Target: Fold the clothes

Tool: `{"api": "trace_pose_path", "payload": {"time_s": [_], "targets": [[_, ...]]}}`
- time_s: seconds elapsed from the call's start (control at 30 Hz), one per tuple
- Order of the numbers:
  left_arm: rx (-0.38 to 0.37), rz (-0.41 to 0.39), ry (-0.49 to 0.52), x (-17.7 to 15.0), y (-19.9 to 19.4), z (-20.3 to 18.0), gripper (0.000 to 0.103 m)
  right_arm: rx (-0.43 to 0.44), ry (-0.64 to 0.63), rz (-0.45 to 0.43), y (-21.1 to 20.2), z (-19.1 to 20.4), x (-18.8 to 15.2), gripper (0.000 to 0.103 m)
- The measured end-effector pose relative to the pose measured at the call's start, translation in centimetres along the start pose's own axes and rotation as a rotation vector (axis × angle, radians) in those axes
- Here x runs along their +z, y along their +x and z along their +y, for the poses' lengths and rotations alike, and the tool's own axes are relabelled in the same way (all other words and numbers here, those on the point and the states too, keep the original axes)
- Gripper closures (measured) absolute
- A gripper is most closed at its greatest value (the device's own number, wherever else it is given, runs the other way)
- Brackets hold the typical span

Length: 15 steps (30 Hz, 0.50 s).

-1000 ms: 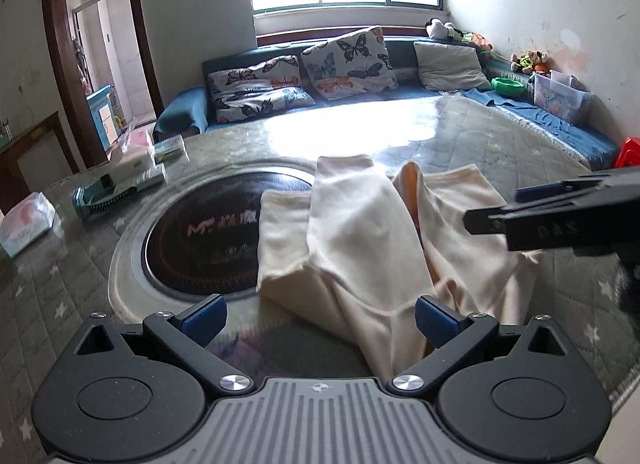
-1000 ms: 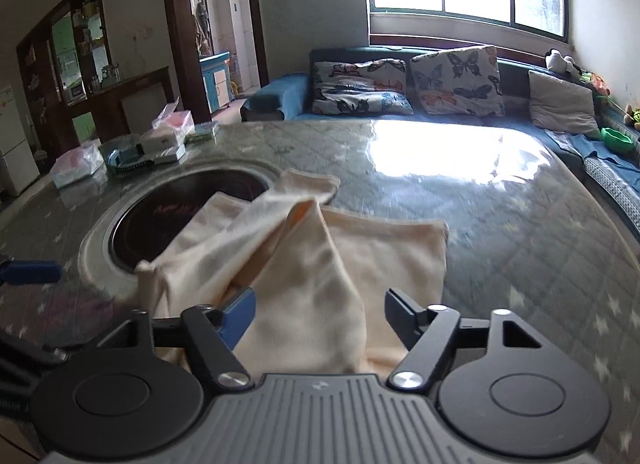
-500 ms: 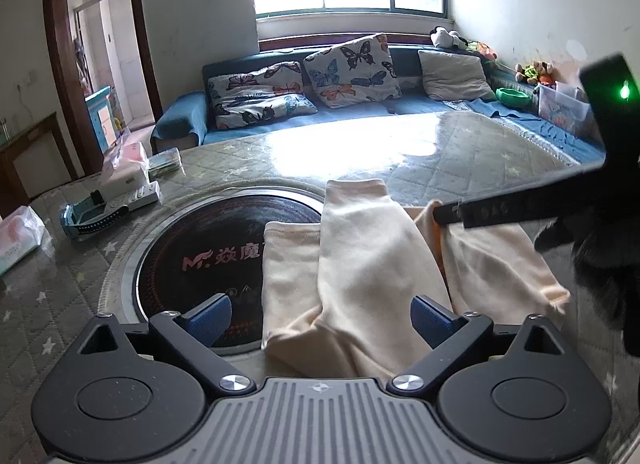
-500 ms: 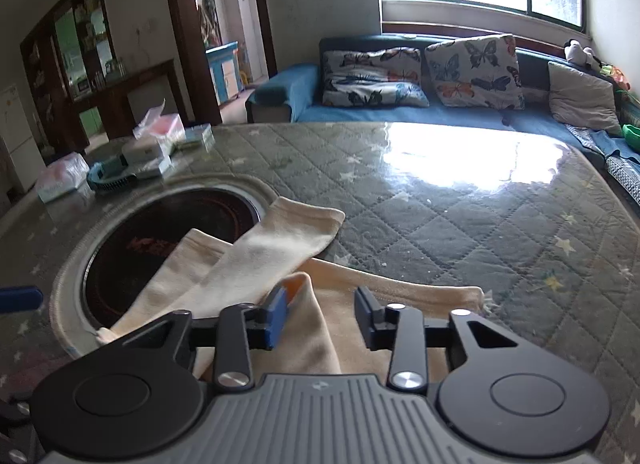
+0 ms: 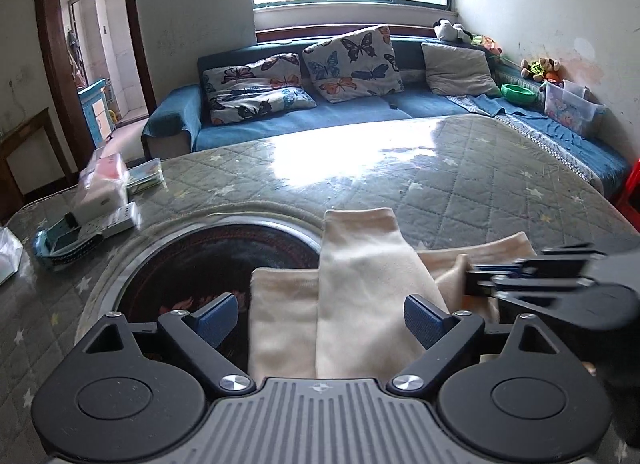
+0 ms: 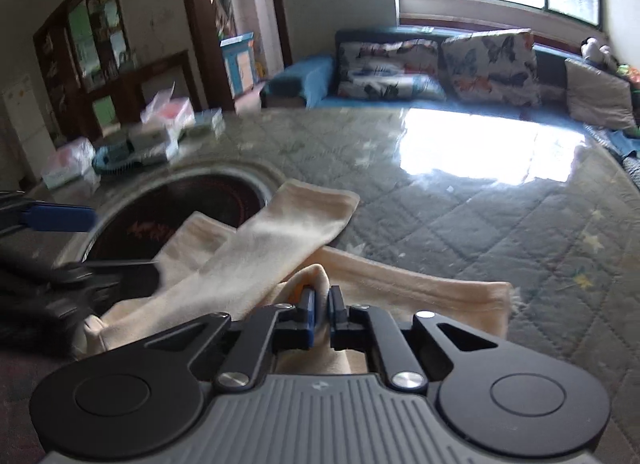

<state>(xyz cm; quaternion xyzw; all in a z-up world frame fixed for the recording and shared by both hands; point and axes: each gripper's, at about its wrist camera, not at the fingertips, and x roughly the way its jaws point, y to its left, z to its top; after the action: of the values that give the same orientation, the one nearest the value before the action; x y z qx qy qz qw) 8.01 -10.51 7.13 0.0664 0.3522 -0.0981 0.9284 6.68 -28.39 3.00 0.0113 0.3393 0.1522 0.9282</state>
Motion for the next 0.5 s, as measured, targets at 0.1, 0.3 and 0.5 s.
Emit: {"api": "trace_pose_path", "payload": {"time_s": [0.1,0.3,0.5], "targets": [[-0.021,0.011,0.008,0.8,1.3,-1.0,0.013,-0.031,0.030,-0.056,-2.1,-0.6,-0.5,0.098],[-0.065,0.017,0.043,2.2,3.9,-3.8,0.014,-0.047,0.114,-0.066,-3.9,-2.6,-2.0,0.098],[-0.052,0.094,0.090,2.0,6.9,-5.2,0.027,-0.057,0.185,-0.055,-4.2,-4.0,-3.7,0.098]]}}
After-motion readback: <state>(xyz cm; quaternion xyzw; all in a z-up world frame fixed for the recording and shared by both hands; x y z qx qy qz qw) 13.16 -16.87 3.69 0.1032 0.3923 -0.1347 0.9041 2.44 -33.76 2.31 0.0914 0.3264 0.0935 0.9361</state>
